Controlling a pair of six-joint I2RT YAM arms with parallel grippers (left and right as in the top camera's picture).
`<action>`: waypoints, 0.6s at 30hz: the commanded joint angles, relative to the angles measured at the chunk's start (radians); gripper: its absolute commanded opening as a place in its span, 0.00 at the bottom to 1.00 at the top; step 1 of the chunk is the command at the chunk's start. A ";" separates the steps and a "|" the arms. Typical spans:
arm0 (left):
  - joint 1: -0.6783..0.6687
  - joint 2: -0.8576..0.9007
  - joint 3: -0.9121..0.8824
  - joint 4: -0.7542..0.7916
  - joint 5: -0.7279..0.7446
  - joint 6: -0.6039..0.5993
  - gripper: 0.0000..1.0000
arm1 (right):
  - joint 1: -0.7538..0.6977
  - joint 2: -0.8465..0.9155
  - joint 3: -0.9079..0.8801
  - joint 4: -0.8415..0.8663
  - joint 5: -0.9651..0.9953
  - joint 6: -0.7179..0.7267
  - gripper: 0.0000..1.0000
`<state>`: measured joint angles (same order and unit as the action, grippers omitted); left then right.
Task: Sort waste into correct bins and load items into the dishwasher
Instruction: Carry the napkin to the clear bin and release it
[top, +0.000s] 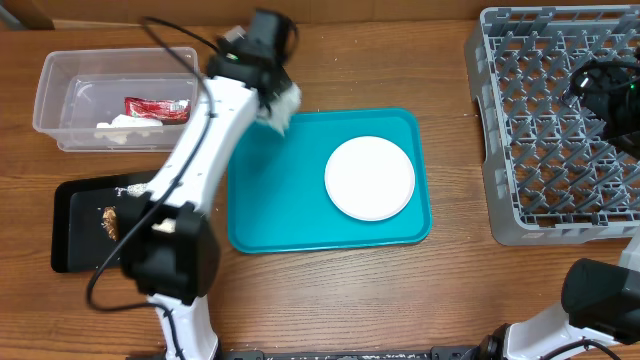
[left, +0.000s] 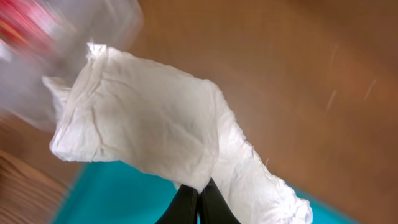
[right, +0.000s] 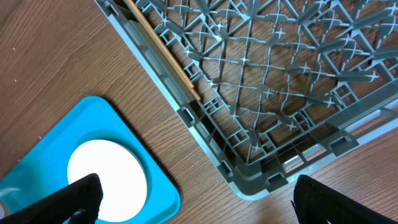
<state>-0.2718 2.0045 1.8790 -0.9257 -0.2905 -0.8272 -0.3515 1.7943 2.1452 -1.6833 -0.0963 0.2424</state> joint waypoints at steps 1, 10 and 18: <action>0.082 -0.071 0.056 0.018 -0.159 0.020 0.04 | 0.002 -0.011 0.002 0.006 0.006 0.005 1.00; 0.325 -0.077 0.059 0.117 -0.157 0.019 0.04 | 0.002 -0.011 0.002 0.006 0.006 0.005 1.00; 0.460 -0.010 0.058 0.126 -0.010 0.019 0.15 | 0.002 -0.011 0.002 0.006 0.006 0.005 1.00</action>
<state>0.1677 1.9507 1.9270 -0.7994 -0.3725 -0.8219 -0.3515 1.7943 2.1452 -1.6833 -0.0967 0.2424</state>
